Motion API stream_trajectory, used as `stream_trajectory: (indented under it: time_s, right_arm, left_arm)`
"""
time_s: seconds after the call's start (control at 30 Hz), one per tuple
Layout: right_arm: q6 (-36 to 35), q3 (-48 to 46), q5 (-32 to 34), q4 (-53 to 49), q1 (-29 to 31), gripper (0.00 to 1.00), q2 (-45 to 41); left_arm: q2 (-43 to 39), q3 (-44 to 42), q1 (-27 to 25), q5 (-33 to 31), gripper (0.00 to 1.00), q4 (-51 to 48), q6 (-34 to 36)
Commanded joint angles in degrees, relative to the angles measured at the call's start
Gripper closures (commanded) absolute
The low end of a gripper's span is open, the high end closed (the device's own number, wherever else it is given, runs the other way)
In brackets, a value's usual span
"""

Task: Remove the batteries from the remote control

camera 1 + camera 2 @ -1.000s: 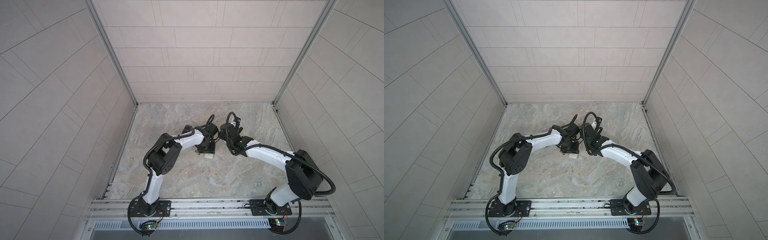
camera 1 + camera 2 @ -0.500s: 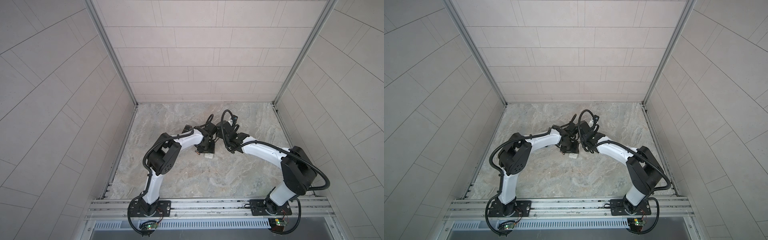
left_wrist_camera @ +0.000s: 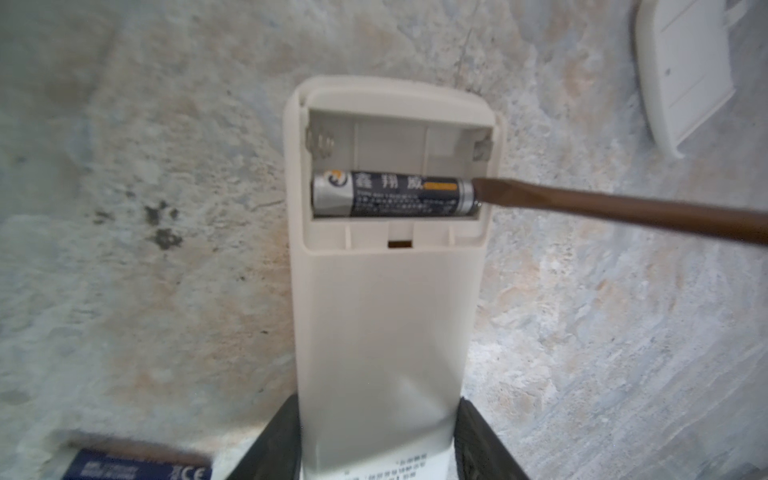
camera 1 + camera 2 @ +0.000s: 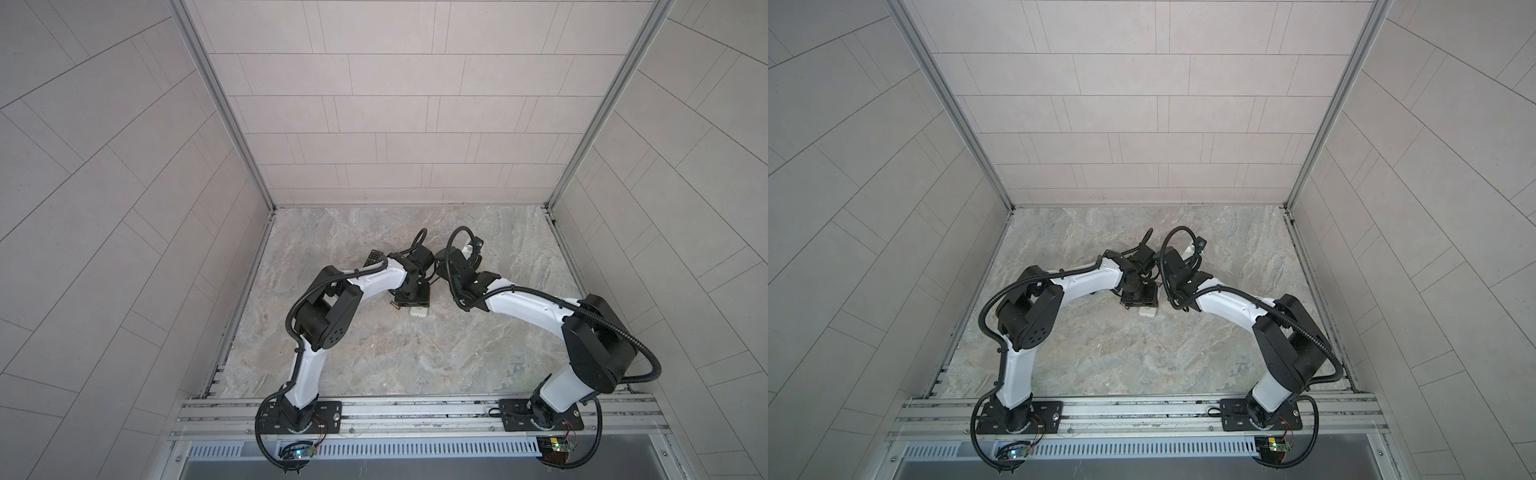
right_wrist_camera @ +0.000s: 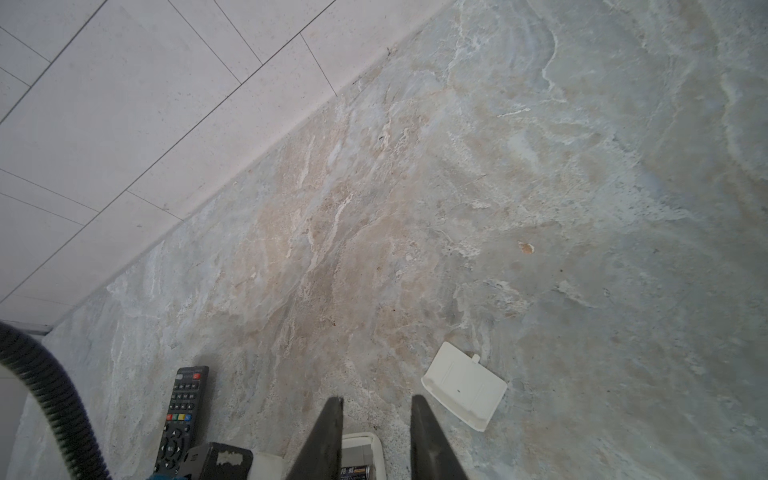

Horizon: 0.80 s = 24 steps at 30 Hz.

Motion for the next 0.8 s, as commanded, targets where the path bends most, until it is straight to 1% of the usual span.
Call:
stream_trajectory:
  time_s: [0.0, 0.1, 0.23, 0.47, 0.57, 0.77]
  right_arm:
    - [5.20, -4.98, -7.73, 2.17, -0.04, 1.00, 3.00]
    - [6.64, -7.12, -9.25, 5.22, -0.95, 1.00, 2.78]
    - [6.81, -8.42, -9.02, 5.98, -1.58, 1.00, 1.62]
    - [6.86, -10.21, -12.20, 8.43, -3.43, 1.00, 1.01]
    - [7.96, -10.83, -13.85, 8.13, -3.84, 1.00, 0.77]
    - [6.88, -10.51, -13.43, 4.55, -4.32, 1.00, -2.45]
  left_arm:
    - [1.88, -1.76, -0.54, 1.18, 0.59, -0.45, 0.26]
    - [2.28, -1.83, -0.29, 1.78, 0.59, -0.35, 0.17]
    - [2.54, -1.83, -0.10, 2.17, 0.60, -0.26, -0.01]
    - [2.63, -1.99, 0.07, 2.31, 0.60, -0.27, -0.14]
    - [2.63, -2.07, 0.24, 2.65, 0.60, -0.18, -0.26]
    - [2.09, -3.31, 0.96, 3.56, 0.60, 0.71, -0.60]
